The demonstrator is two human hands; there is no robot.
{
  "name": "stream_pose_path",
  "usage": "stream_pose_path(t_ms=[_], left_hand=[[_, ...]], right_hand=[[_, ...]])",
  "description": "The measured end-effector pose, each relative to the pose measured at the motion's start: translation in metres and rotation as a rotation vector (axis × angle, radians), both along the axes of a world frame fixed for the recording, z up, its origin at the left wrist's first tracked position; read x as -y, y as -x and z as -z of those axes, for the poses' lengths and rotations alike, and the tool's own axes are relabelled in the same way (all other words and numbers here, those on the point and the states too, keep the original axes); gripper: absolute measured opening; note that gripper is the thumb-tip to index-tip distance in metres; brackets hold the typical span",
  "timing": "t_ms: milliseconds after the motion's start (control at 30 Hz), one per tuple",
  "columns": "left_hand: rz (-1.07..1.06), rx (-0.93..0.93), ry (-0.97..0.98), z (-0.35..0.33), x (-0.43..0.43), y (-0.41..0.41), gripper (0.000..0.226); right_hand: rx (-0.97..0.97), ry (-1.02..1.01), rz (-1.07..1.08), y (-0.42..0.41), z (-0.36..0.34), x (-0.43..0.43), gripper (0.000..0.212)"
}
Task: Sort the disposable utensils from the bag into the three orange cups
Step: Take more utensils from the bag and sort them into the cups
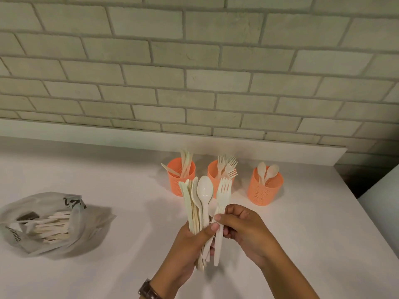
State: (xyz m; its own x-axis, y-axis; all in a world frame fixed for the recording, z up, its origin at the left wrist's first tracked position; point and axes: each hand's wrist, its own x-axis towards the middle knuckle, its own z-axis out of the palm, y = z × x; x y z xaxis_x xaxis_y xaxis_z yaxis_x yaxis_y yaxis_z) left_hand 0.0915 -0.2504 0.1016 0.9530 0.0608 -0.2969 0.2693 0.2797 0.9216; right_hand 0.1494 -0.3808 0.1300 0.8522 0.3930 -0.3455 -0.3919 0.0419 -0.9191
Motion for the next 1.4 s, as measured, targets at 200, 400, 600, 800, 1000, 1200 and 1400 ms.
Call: stream_pose_path(t_ms=[200,400,600,800,1000,1200,1400], left_hand=[[-0.148,-0.072,0.129,0.010,-0.014,-0.008,0.024],[-0.226,-0.077,0.149,0.018,-0.030,-0.015,0.005],[-0.173,-0.052,0.164,0.013,-0.039,-0.020,0.024],[-0.082,-0.041,0.192,0.008,-0.046,-0.019,0.027],[-0.053,-0.028,0.089,0.013,-0.039,-0.021,0.031],[0.085,0.005,-0.011,0.010,-0.010,-0.024,0.026],[0.156,-0.003,-0.086,0.007,0.005,-0.029,0.046]], right_hand=[[-0.034,-0.041,0.060,-0.021,0.000,0.007,0.013],[0.350,0.266,0.315,-0.092,-0.005,-0.009,0.006],[0.424,0.376,0.389,-0.147,0.021,-0.043,0.008],[0.487,0.460,0.461,-0.137,0.037,-0.043,0.036],[0.383,0.278,0.108,-0.035,0.011,-0.035,0.008],[0.209,0.220,0.119,-0.003,0.005,-0.015,0.004],[0.112,0.170,0.180,-0.007,0.000,0.008,0.007]])
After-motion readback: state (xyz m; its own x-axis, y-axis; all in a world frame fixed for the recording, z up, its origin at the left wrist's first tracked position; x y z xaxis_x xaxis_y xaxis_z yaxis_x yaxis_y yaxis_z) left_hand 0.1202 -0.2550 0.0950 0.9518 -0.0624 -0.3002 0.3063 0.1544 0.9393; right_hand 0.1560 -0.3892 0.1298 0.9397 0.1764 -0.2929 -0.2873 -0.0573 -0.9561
